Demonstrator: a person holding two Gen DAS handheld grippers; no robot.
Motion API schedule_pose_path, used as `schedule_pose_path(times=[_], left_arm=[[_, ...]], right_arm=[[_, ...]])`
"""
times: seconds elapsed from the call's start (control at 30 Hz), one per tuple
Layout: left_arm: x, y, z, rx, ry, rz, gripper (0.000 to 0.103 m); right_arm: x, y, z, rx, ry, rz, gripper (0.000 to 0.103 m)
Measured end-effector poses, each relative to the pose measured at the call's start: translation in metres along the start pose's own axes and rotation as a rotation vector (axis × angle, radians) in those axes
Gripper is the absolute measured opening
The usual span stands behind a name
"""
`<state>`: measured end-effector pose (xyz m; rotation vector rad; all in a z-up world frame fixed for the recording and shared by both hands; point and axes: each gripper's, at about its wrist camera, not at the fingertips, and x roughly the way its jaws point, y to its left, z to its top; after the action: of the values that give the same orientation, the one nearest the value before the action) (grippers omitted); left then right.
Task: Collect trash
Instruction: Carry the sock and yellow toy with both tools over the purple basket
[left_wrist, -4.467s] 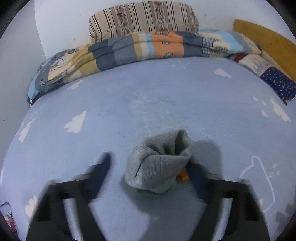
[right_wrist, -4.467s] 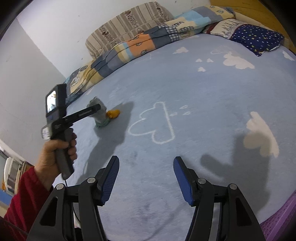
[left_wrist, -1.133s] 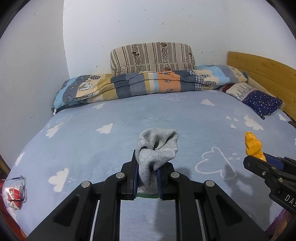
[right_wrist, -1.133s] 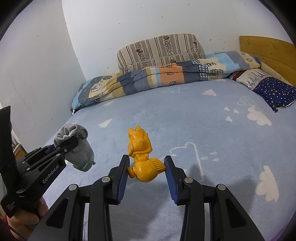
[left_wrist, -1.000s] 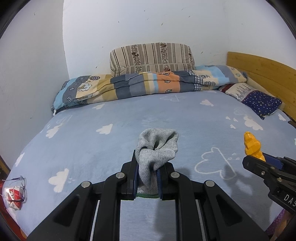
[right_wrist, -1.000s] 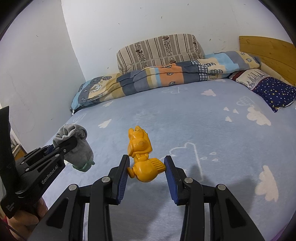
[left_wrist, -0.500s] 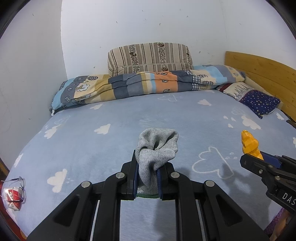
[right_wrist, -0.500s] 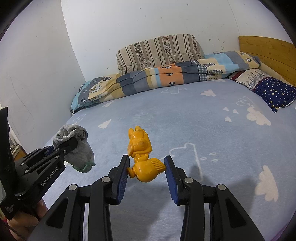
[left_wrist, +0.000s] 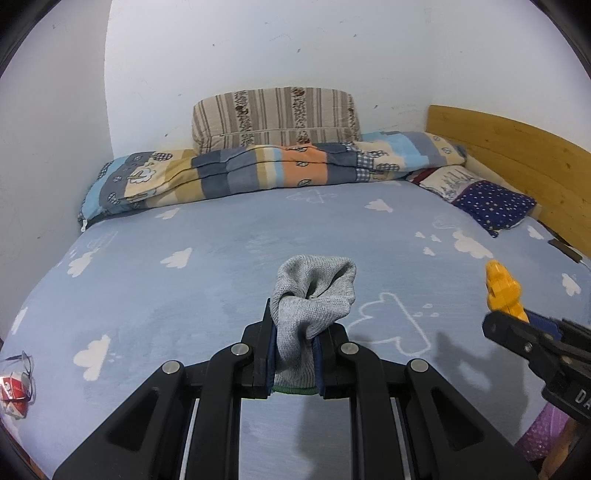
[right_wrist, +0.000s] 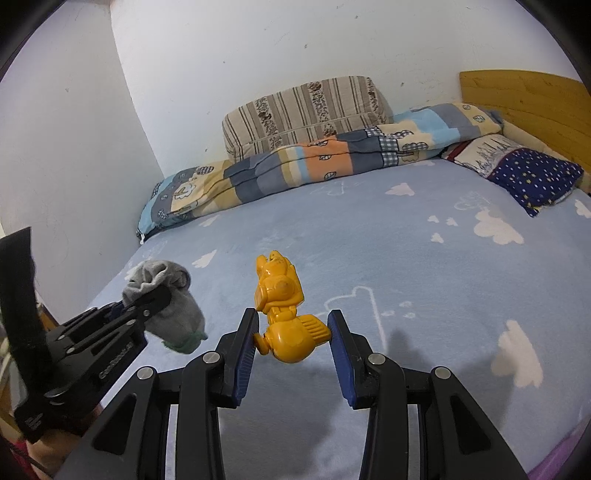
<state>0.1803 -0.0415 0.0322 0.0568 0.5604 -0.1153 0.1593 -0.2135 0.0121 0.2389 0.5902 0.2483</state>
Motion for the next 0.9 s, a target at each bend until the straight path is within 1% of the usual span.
schedule_pose_path(times=[0.1, 0.23, 0.37, 0.5, 0.6, 0.73, 0.83, 0.9], left_arm=[[-0.008, -0.011, -0.002, 0.007, -0.004, -0.026, 0.015], [-0.018, -0.033, -0.006, 0.019, 0.015, -0.096, 0.015], [-0.035, -0.073, -0.015, 0.082, 0.015, -0.162, 0.015], [-0.054, -0.109, -0.021, 0.134, 0.021, -0.252, 0.015], [-0.070, -0.135, -0.020, 0.167, 0.019, -0.310, 0.015], [-0.094, -0.173, -0.016, 0.213, 0.025, -0.420, 0.015], [-0.111, -0.202, -0.014, 0.249, 0.048, -0.524, 0.015], [-0.119, -0.223, -0.015, 0.272, 0.086, -0.618, 0.015]], right_arm=[[-0.019, -0.010, -0.006, 0.045, 0.011, 0.009, 0.041], [-0.052, -0.023, -0.010, 0.066, -0.005, -0.004, 0.041], [-0.097, -0.042, -0.012, 0.074, -0.048, -0.042, 0.041], [-0.146, -0.073, -0.025, 0.115, -0.079, -0.103, 0.041], [-0.174, -0.095, -0.035, 0.153, -0.093, -0.148, 0.041], [-0.213, -0.125, -0.052, 0.208, -0.110, -0.220, 0.041], [-0.242, -0.148, -0.063, 0.261, -0.124, -0.271, 0.041], [-0.262, -0.162, -0.072, 0.296, -0.135, -0.300, 0.041]])
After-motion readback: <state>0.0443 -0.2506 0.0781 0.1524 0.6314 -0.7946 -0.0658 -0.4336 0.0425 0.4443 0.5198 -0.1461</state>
